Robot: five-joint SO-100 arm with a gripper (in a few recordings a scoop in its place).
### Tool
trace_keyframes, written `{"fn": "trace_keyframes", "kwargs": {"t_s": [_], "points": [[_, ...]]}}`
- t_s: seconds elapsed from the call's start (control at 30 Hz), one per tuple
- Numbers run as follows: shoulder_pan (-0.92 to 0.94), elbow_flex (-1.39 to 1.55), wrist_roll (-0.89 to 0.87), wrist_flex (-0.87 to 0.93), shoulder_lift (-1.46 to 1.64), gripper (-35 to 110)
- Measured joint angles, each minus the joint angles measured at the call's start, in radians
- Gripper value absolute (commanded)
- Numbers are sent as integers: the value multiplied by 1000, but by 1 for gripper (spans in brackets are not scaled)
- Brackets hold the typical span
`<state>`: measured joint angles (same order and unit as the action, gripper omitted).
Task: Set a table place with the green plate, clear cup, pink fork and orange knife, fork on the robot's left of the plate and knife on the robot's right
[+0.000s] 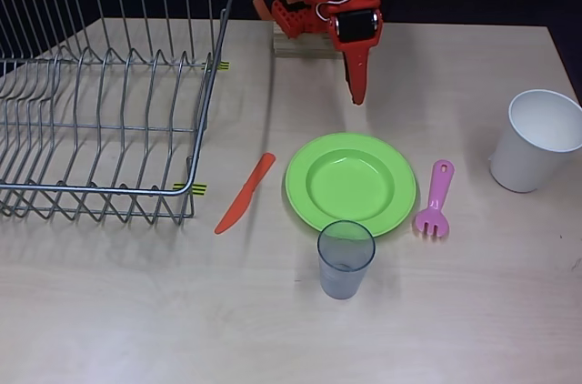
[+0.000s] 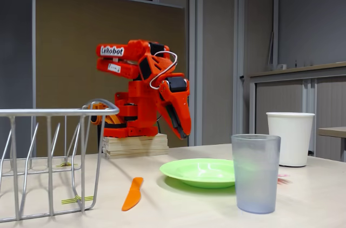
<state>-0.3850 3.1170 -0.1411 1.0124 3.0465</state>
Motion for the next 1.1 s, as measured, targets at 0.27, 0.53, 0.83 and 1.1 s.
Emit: {"fn": "trace_keyframes", "kwargs": {"t_s": [0.27, 0.53, 0.83, 1.1], "points": [[25, 28, 26, 75, 106, 0], [55, 28, 92, 133, 169, 0], [84, 28, 133, 189, 259, 0], [97, 28, 133, 189, 267, 0]]}}
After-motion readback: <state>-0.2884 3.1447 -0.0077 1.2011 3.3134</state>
